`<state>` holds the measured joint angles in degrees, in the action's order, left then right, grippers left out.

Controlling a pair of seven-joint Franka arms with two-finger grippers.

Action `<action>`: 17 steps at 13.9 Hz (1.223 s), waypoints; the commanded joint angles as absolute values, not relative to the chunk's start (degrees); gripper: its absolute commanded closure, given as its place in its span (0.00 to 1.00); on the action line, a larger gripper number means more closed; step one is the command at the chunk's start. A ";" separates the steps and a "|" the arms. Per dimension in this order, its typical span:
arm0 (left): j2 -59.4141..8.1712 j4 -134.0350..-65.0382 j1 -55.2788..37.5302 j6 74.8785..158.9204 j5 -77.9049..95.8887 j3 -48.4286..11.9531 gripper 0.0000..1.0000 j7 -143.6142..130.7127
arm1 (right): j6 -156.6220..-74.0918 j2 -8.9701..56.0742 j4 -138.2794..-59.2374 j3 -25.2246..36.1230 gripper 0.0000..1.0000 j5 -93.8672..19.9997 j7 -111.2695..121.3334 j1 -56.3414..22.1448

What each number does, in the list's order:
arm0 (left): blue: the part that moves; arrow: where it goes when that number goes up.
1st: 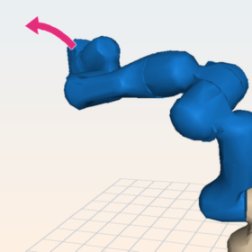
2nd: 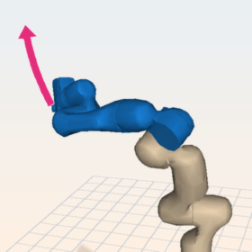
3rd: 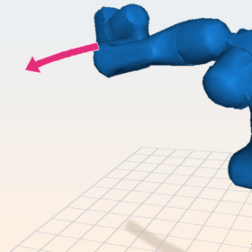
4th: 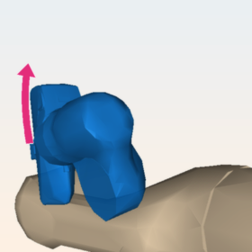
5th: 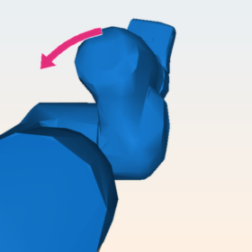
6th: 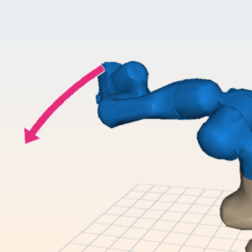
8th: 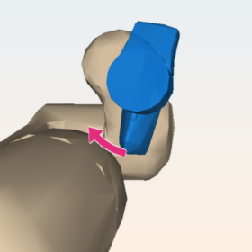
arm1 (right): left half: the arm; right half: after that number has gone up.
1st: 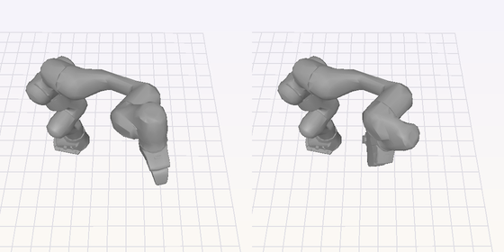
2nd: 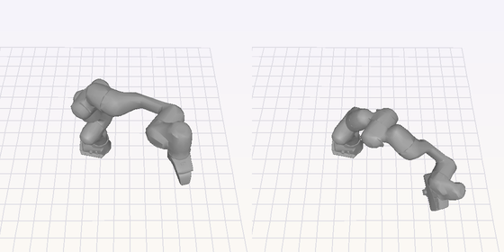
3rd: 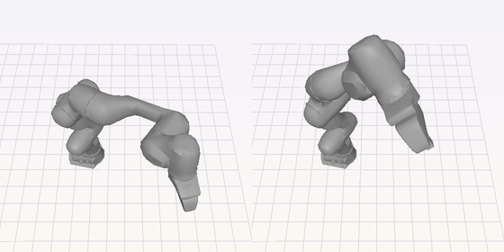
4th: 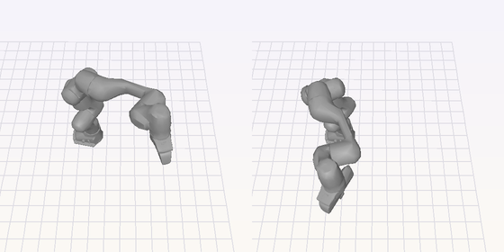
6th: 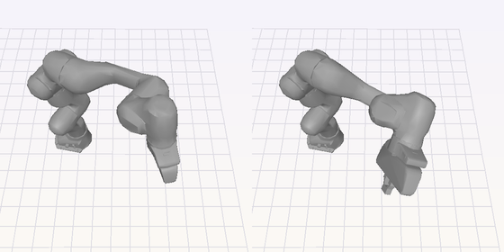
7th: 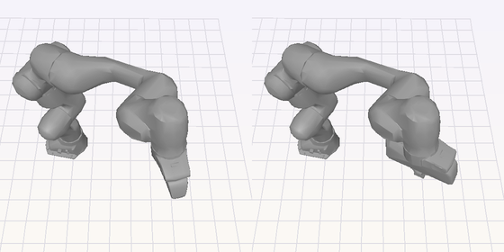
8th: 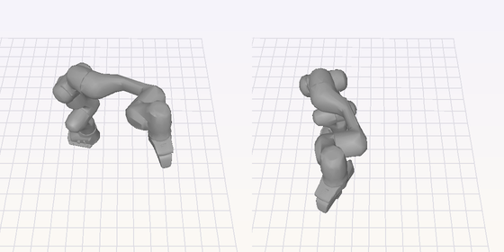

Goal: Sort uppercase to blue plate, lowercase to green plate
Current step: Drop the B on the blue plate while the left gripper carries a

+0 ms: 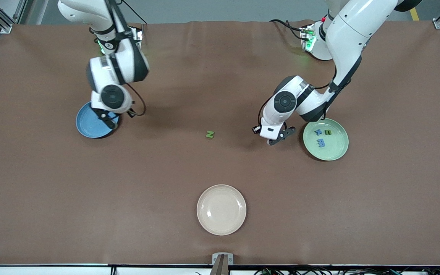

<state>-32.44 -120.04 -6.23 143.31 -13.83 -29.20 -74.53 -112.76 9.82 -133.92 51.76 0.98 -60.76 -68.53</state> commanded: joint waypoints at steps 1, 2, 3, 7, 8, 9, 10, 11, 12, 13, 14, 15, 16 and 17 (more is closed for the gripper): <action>-33.40 -119.53 -6.68 144.58 -15.82 -27.95 0.76 -76.46 | -113.82 7.12 -136.23 56.49 1.00 2.99 -54.00 -68.91; -33.31 -119.53 -6.68 144.58 -15.82 -27.95 0.78 -76.55 | -113.91 7.12 -136.23 58.78 1.00 3.08 -50.66 -68.56; -33.14 -119.53 -6.59 144.58 -15.82 -28.04 0.81 -76.64 | -114.17 7.12 -136.23 60.28 1.00 2.99 -47.14 -67.86; -29.72 -120.32 -5.19 142.66 -16.00 -28.21 0.85 -76.03 | -115.75 7.73 -136.23 60.82 0.66 2.99 -42.63 -63.72; -28.58 -120.41 -4.14 140.91 -16.08 -28.30 0.87 -75.07 | -116.10 7.73 -136.32 60.82 0.45 2.99 -42.63 -63.55; -27.17 -120.41 -3.26 138.63 -16.17 -28.47 0.88 -72.97 | -116.28 7.82 -136.32 60.82 0.06 2.99 -42.63 -63.46; -25.85 -120.67 -2.21 136.60 -16.08 -28.48 0.89 -69.82 | -116.19 7.82 -136.23 60.82 0.00 2.99 -42.63 -63.54; -24.53 -121.28 -0.89 135.71 -16.17 -28.65 0.89 -67.18 | -116.02 7.82 -136.23 60.73 0.00 2.90 -42.63 -63.72; -23.22 -122.33 0.86 135.53 -16.08 -29.09 0.90 -64.45 | -115.93 7.74 -136.14 60.73 0.00 2.73 -42.98 -63.98; -22.33 -123.30 2.97 135.53 -16.17 -29.70 0.90 -61.64 | -115.75 7.73 -136.06 60.21 0.00 2.20 -43.76 -64.33; -21.19 -124.53 5.77 135.61 -16.17 -30.66 0.90 -57.96 | -115.75 7.73 -135.88 60.03 0.00 1.50 -45.60 -65.64; -20.31 -125.67 8.24 135.53 -16.17 -31.37 0.90 -54.79 | -115.84 7.73 -135.88 60.03 0.00 1.06 -48.05 -68.00; -19.61 -126.90 10.96 135.53 -16.17 -31.99 0.90 -51.19 | -116.01 7.73 -135.62 60.03 0.00 -0.34 -51.38 -70.38; -19.08 -127.78 13.51 135.70 -16.17 -32.69 0.90 -48.02 | -116.19 7.82 -135.18 60.03 0.00 -2.53 -53.59 -72.14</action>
